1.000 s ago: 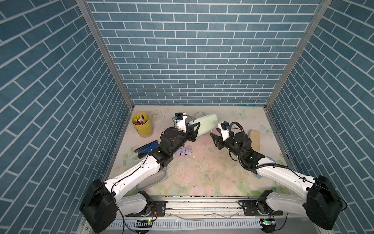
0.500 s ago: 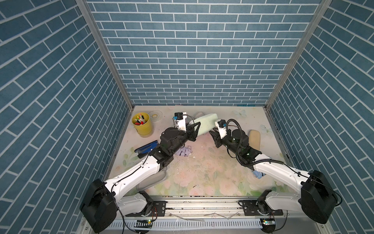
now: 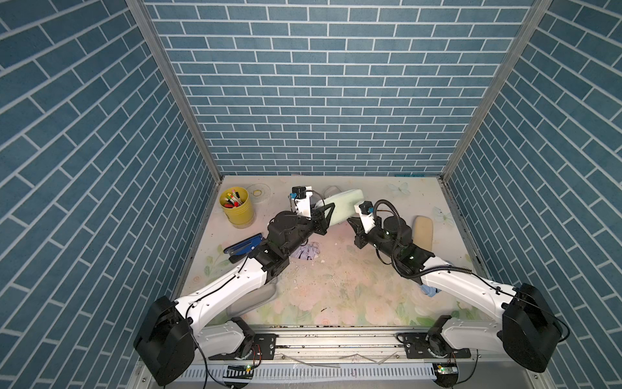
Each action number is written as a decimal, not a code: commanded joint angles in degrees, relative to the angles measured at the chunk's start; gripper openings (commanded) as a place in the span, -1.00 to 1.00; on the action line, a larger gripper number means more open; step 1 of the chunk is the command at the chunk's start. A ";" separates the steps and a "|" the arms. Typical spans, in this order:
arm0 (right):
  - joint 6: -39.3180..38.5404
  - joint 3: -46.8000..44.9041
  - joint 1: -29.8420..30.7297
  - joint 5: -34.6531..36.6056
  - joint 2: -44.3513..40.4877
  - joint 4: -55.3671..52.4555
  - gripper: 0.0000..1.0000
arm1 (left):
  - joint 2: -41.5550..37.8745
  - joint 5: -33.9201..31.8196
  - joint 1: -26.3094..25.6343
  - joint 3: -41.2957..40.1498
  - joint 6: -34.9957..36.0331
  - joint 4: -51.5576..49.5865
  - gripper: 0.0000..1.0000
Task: Put umbrellas into zippered umbrella sleeves
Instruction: Zip the zipper on the umbrella sleeve, then adjust the umbrella sleeve.
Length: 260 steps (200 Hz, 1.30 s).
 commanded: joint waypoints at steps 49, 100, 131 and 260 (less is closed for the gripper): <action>0.93 5.24 11.48 -0.93 1.69 -1.65 -1.00 | 2.60 -0.13 -0.36 1.29 -2.18 8.90 -0.96; 10.61 8.55 14.45 -1.06 8.10 7.94 -1.00 | 5.93 -1.97 -1.23 -3.44 -10.07 19.94 -0.97; 22.42 4.44 9.20 -1.63 2.82 4.79 -0.23 | 3.37 -11.28 0.09 -9.38 -13.50 25.54 -0.94; 67.51 2.76 -9.57 -22.99 13.72 32.80 0.43 | 13.71 -25.13 -8.32 -14.29 -34.47 43.70 -0.75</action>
